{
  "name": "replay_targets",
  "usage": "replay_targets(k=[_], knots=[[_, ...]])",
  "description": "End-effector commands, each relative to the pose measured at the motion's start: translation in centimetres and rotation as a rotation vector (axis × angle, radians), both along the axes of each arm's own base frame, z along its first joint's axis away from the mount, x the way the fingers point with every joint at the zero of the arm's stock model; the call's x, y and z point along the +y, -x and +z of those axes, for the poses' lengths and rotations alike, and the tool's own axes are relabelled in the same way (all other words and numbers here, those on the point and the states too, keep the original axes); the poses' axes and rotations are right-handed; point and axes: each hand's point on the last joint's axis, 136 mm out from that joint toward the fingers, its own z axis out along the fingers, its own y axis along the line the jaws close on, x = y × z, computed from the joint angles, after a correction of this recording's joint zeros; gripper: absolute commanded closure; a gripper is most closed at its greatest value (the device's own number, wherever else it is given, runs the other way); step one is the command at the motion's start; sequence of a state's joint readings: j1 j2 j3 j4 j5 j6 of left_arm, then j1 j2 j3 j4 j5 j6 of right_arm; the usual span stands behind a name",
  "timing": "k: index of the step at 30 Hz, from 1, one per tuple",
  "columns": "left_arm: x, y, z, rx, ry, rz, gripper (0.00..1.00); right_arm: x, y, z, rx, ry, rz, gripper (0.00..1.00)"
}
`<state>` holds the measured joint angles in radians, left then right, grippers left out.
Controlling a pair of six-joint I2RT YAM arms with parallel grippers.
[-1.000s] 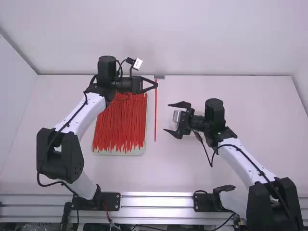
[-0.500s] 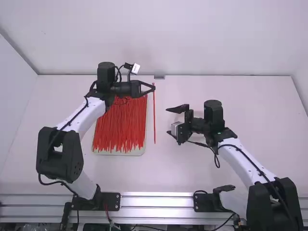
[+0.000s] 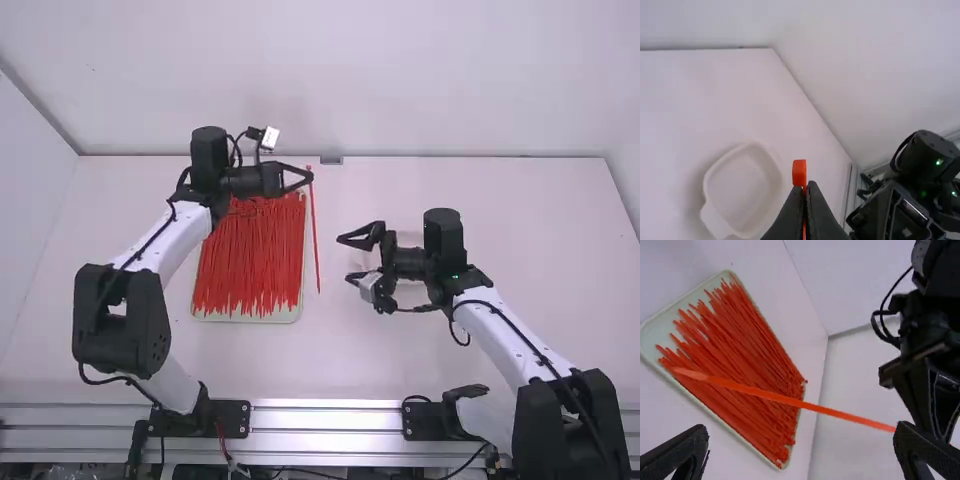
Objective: Fasten the cable tie
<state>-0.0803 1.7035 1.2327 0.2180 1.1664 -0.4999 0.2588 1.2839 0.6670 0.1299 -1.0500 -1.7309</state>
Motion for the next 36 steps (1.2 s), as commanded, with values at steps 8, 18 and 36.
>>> replay_targets(k=[8,18,36], knots=[[3.6,-4.5,-2.9,0.109,-0.099,0.33,0.98,0.3,1.1,0.0,-0.002,-0.022,0.059,0.01],[6.3,-6.1,-3.7,0.135,-0.139,0.47,0.98,1.0,1.5,0.2,-0.023,-0.027,0.086,0.01],[4.4,-1.9,-5.3,0.304,-0.07,0.254,0.98,1.0,1.3,0.3,-0.032,-0.025,0.079,0.01]])
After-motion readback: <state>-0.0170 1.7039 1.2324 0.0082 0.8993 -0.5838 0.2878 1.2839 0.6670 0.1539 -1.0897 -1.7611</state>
